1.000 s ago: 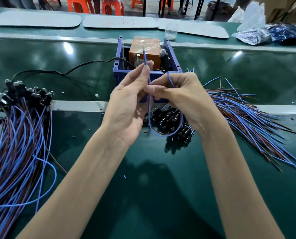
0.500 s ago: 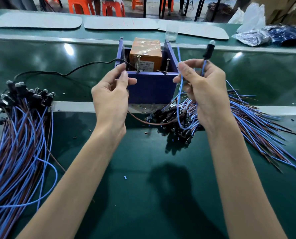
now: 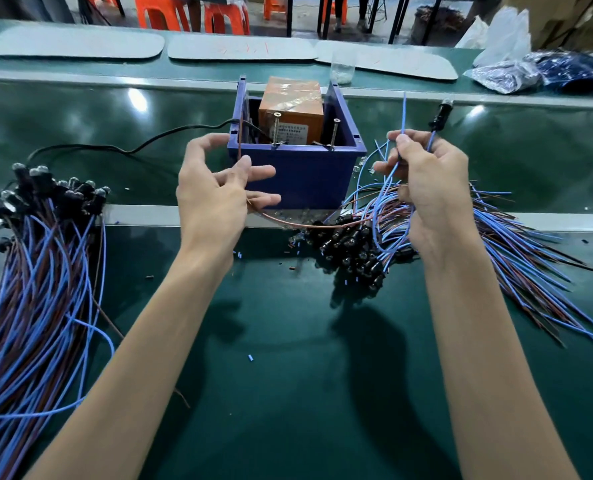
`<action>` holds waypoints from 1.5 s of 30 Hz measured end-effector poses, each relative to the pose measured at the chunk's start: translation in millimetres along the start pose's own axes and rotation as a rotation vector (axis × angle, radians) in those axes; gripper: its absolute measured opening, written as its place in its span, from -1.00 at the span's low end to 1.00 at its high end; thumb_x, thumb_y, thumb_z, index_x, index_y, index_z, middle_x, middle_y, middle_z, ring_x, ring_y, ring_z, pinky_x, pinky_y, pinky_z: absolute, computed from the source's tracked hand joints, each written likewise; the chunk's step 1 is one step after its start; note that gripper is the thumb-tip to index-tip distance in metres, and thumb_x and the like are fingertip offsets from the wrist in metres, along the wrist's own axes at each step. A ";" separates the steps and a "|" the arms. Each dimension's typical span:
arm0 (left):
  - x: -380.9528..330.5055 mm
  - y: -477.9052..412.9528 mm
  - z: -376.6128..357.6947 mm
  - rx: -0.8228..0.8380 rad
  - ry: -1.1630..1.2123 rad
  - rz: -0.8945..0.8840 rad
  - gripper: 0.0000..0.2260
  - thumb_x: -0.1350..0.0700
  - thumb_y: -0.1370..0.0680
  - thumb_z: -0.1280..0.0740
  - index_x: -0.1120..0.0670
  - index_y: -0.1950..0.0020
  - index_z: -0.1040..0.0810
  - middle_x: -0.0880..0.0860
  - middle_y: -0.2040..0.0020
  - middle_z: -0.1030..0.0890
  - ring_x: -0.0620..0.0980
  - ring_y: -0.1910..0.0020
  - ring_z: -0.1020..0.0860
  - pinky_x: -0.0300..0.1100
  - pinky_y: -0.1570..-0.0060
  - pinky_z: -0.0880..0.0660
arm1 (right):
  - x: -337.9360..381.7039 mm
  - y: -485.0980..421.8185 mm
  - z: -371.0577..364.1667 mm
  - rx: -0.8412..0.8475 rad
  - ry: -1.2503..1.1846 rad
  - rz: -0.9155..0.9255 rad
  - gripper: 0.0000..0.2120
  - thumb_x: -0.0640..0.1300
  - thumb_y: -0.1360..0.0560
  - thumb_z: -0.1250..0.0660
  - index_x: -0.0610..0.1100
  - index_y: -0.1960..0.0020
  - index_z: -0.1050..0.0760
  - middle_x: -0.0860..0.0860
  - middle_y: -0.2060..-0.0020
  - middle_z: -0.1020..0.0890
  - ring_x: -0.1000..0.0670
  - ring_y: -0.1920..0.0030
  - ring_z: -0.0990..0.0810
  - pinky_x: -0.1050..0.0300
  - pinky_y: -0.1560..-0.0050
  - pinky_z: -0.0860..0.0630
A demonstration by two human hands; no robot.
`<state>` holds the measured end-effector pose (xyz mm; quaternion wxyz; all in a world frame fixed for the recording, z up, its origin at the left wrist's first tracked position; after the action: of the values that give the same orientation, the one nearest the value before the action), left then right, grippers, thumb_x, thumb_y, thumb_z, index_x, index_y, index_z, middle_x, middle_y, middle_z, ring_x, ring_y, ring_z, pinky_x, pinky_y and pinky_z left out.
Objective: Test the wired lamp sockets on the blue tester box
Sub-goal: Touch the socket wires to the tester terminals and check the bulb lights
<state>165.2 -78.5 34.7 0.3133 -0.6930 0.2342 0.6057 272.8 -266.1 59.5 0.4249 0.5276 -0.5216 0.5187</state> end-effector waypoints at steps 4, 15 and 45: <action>1.2 -1.1 2.7 -0.024 -0.037 -0.007 -0.93 0.17 -0.61 -0.29 0.00 -0.01 -0.48 0.00 0.28 -0.70 -0.04 0.52 -0.59 -0.29 0.43 -0.50 | -3.8 -1.7 -2.7 0.025 -0.055 -0.004 -0.90 -0.27 -0.59 -0.24 -0.11 0.06 -0.46 0.01 0.41 -0.48 0.15 0.53 -0.49 0.40 0.52 -0.33; 6.5 -7.4 3.7 -0.116 -0.029 0.015 -0.75 0.32 -0.60 -0.16 0.17 -0.16 -0.58 -0.03 0.11 -0.67 -0.20 0.41 -0.59 -0.41 0.36 -0.44 | -18.2 -8.5 -0.9 0.012 -0.007 -0.069 -0.79 -0.34 -0.54 -0.19 -0.13 0.09 -0.56 0.01 0.36 -0.56 0.19 0.56 -0.31 0.38 0.52 -0.23; 14.3 -1.5 -4.8 -0.018 0.042 0.135 -0.73 0.33 -0.62 -0.15 0.16 -0.24 -0.54 -0.02 0.06 -0.66 -0.19 0.33 -0.64 -0.39 0.30 -0.51 | -19.2 -7.1 -2.4 0.082 -0.017 -0.109 -0.75 -0.38 -0.51 -0.16 -0.15 0.12 -0.57 -0.02 0.33 -0.59 0.17 0.56 -0.27 0.37 0.54 -0.20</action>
<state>171.8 -80.2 21.2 0.2604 -0.6911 0.2812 0.6127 281.2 -260.9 41.4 0.4261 0.5763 -0.4741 0.5114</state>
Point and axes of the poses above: each hand's wrist, its own y-axis away from the middle knuckle, its own z-axis out of the back of the hand, x = y × z, the point moved 4 cm from there along -y, towards the middle knuckle
